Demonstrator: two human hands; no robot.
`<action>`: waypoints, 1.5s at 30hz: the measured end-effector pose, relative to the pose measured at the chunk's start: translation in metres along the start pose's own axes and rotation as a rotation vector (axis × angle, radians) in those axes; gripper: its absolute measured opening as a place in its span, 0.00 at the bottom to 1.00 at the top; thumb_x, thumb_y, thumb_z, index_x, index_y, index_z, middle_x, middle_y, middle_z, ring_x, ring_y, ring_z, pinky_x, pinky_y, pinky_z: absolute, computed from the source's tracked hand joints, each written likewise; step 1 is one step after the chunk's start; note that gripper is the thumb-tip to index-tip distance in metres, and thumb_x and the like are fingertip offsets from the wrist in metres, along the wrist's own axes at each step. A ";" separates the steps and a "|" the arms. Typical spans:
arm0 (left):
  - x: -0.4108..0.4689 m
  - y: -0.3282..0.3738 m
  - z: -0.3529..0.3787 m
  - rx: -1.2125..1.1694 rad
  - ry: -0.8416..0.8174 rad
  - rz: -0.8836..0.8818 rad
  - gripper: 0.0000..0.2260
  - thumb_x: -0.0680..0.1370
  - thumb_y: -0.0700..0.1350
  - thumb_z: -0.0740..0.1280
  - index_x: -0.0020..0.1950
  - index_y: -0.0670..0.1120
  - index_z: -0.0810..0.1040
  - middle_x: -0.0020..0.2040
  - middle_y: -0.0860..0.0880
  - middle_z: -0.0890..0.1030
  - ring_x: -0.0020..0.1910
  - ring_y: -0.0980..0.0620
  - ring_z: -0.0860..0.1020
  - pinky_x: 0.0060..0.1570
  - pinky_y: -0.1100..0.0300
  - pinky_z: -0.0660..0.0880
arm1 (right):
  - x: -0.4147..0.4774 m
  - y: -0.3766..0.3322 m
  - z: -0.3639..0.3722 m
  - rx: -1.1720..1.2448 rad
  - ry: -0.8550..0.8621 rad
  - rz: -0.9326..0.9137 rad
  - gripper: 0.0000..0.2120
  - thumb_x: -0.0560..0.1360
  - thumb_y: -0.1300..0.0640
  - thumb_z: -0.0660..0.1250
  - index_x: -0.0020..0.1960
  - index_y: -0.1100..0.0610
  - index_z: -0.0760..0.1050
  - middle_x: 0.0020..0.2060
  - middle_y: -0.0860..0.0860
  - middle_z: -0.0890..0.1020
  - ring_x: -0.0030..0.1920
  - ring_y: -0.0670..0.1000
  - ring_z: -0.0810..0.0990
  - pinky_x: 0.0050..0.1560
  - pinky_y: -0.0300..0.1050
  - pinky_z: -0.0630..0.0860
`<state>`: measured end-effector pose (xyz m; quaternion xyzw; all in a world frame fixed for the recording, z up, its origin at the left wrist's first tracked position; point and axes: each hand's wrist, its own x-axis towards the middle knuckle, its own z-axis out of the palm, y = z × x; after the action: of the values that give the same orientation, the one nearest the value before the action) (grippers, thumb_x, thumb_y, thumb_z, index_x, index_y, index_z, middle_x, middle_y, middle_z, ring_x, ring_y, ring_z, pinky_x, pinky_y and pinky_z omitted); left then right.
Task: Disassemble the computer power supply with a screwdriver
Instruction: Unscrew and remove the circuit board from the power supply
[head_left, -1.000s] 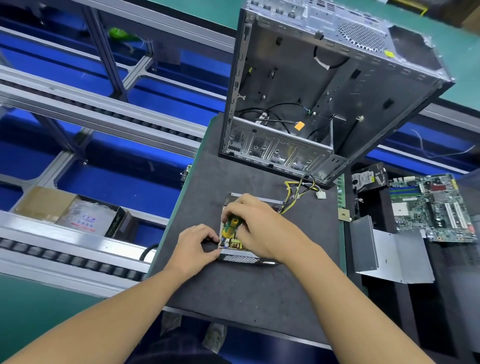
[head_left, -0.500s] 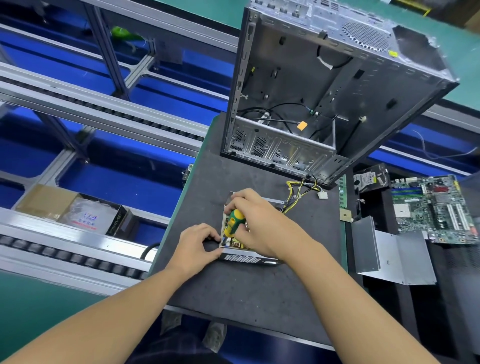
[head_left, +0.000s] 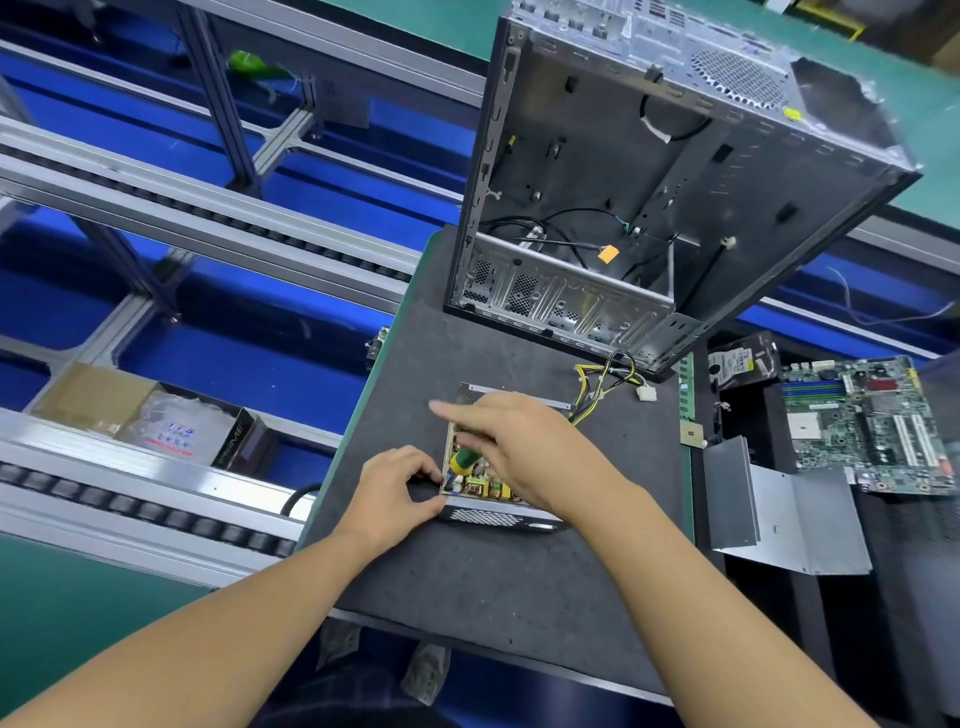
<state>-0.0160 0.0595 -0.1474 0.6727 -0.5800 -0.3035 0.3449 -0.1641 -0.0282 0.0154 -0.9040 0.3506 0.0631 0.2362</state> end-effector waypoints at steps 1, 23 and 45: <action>0.000 0.000 0.000 -0.002 0.000 -0.002 0.09 0.68 0.43 0.79 0.44 0.47 0.82 0.43 0.58 0.80 0.45 0.58 0.78 0.55 0.51 0.75 | -0.001 0.000 0.001 0.033 0.011 0.000 0.22 0.82 0.55 0.61 0.74 0.45 0.66 0.58 0.48 0.79 0.59 0.52 0.74 0.57 0.51 0.73; 0.000 -0.001 0.000 0.013 -0.010 -0.006 0.09 0.69 0.45 0.79 0.45 0.48 0.81 0.44 0.59 0.80 0.45 0.59 0.78 0.54 0.52 0.75 | 0.001 -0.005 -0.001 0.033 0.026 0.008 0.18 0.82 0.55 0.61 0.72 0.46 0.69 0.57 0.46 0.78 0.56 0.51 0.71 0.57 0.46 0.70; 0.000 0.000 0.001 -0.019 0.002 -0.033 0.09 0.69 0.43 0.79 0.43 0.47 0.81 0.43 0.57 0.81 0.45 0.57 0.78 0.56 0.50 0.75 | -0.001 -0.011 -0.006 0.029 0.039 0.015 0.15 0.81 0.56 0.62 0.66 0.44 0.73 0.55 0.43 0.77 0.54 0.51 0.70 0.55 0.47 0.71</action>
<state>-0.0166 0.0595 -0.1477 0.6791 -0.5656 -0.3140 0.3468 -0.1572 -0.0232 0.0250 -0.8989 0.3630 0.0424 0.2418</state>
